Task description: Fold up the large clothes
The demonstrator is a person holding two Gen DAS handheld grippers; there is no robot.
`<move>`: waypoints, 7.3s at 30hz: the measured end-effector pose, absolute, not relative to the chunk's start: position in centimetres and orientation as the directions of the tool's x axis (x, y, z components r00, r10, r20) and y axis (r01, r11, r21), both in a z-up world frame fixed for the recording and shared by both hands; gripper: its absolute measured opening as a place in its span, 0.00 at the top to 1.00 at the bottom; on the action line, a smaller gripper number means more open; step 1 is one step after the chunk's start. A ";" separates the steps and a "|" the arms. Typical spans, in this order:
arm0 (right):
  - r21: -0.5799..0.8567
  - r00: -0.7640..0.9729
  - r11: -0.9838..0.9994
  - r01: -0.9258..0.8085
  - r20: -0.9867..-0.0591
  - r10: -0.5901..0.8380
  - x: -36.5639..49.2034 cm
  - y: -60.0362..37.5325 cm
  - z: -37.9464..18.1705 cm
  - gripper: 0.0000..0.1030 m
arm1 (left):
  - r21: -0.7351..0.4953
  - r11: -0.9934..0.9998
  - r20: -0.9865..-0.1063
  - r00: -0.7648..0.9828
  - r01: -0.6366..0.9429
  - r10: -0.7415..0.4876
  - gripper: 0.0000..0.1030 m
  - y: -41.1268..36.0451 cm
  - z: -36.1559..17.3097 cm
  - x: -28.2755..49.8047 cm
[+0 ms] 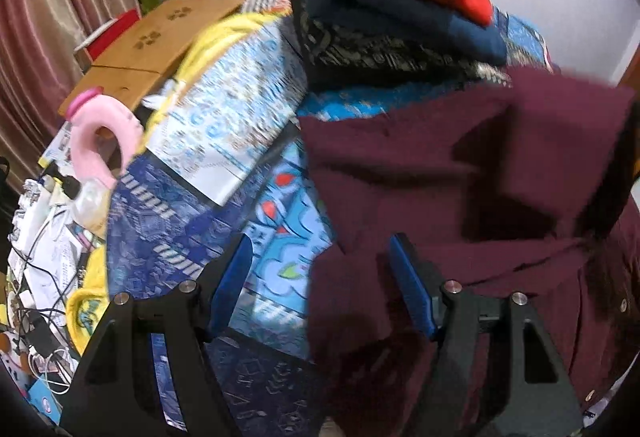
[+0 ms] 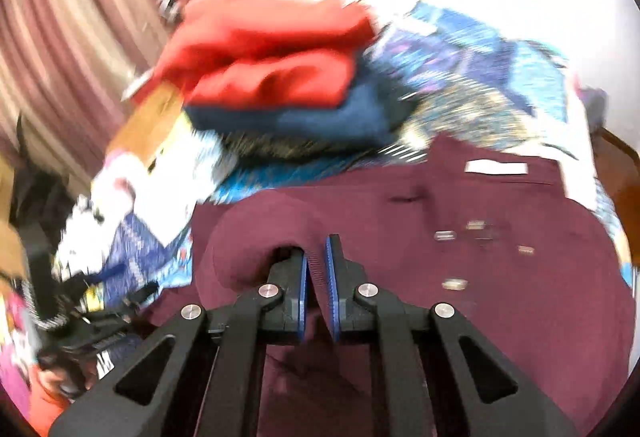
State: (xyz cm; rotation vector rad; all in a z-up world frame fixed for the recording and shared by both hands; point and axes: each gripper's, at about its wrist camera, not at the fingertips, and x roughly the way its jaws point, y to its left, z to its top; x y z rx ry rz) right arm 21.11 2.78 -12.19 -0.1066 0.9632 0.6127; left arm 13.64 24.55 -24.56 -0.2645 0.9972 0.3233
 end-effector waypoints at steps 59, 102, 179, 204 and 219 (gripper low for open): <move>0.224 0.496 0.919 -0.324 -0.787 0.366 23.5 -8.8 -13.8 0.95 | 0.036 0.947 -0.898 0.405 -0.318 0.170 0.23 19.9 -29.1 16.3; 0.467 0.561 0.883 -0.035 -0.722 0.405 25.7 -20.6 -13.2 0.94 | -0.033 0.996 -0.818 0.576 -0.079 0.019 0.23 10.0 -20.0 23.3; 0.501 0.557 0.675 0.542 -0.815 0.158 19.3 -43.2 -22.7 0.91 | -0.075 0.992 -0.804 0.582 0.099 -0.118 0.18 -2.4 -18.6 28.0; 0.275 0.513 0.956 -0.097 -0.810 0.285 20.2 -22.4 -15.8 0.88 | -0.107 0.989 -0.774 0.616 0.101 -0.147 0.18 0.8 -17.4 24.7; 0.298 0.533 0.954 -0.011 -0.806 0.258 18.1 -25.2 -13.1 0.42 | -0.068 0.988 -0.738 0.660 0.136 -0.141 0.18 -0.6 -15.6 23.7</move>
